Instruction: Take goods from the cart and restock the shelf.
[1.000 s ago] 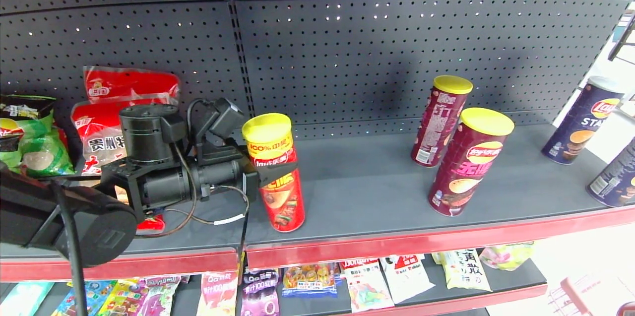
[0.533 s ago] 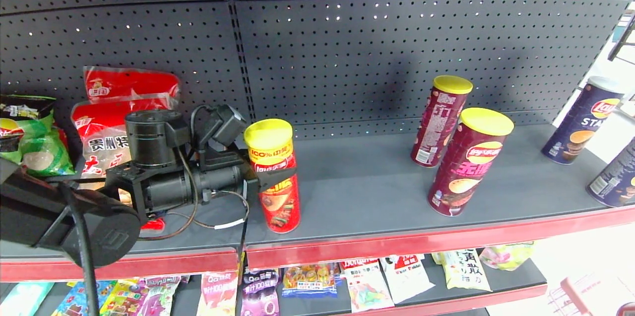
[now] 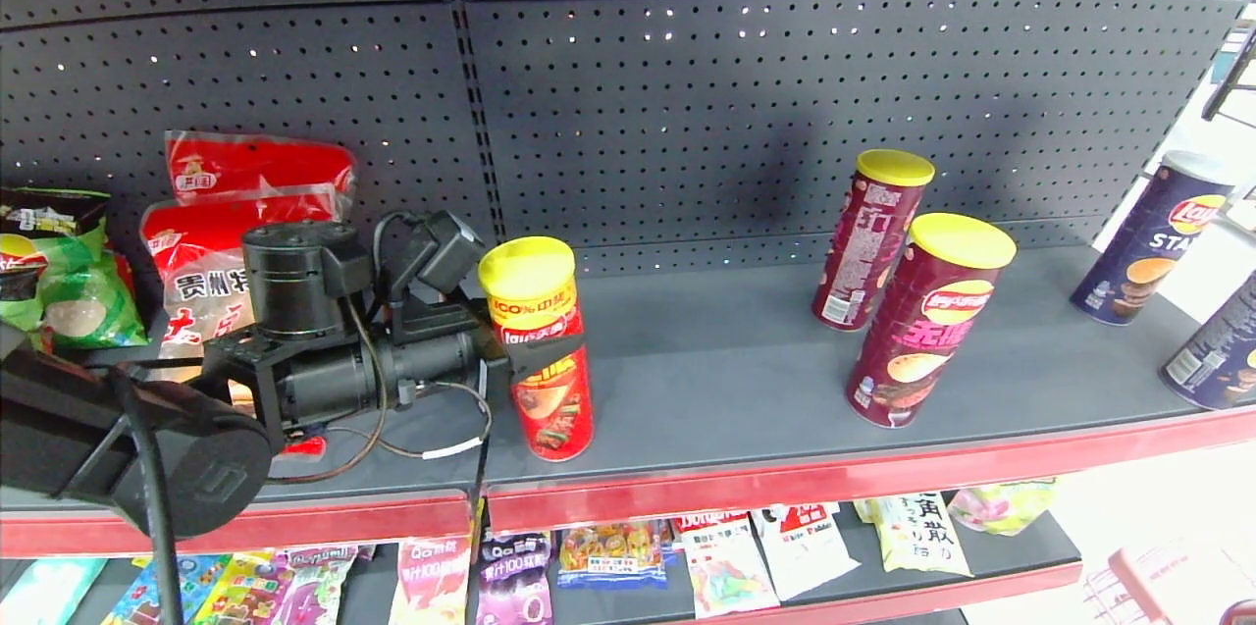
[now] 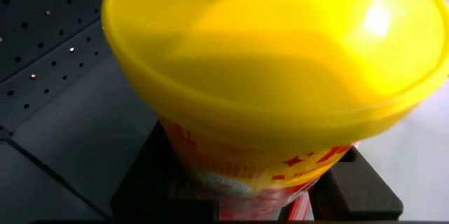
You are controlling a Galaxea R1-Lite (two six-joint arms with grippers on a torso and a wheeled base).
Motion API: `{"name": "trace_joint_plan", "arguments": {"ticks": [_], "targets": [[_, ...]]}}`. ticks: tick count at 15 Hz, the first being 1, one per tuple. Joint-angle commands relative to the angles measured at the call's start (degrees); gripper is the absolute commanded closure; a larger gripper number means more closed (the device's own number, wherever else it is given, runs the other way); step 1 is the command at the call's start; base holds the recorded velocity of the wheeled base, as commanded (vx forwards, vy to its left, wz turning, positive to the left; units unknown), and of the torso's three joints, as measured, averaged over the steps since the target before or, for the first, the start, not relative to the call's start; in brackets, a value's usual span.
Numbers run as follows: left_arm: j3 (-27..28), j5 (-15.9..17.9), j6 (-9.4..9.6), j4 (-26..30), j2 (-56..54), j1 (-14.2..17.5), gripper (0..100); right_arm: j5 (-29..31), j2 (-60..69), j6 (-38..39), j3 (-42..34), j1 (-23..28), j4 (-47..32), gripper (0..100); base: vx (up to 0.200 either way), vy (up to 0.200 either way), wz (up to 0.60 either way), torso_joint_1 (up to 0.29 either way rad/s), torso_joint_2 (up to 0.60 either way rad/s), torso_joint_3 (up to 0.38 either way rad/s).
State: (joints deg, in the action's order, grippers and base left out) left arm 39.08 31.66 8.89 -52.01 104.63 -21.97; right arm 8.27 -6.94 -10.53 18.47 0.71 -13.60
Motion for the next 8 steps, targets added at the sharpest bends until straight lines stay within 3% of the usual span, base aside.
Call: {"name": "trace_joint_plan", "arguments": {"ticks": [1,4,8], "targets": [[-0.06,-0.46,0.08,0.06,0.31,-0.09,100,0.0,-0.09,-0.01,-0.1,0.0,-0.02,100,0.0,0.0,0.0,0.0,0.0,0.0],[-0.15,-2.74,0.17,-2.66,1.36,-0.18,100,0.0,-0.09,-0.01,-0.1,0.0,-0.02,100,0.0,0.0,0.0,0.0,0.0,0.0],[-0.41,-2.74,-0.01,-3.37,1.72,-0.27,100,0.0,-0.18,-0.01,-0.28,0.0,-0.02,100,0.0,0.0,0.0,0.0,0.0,0.0]]}}
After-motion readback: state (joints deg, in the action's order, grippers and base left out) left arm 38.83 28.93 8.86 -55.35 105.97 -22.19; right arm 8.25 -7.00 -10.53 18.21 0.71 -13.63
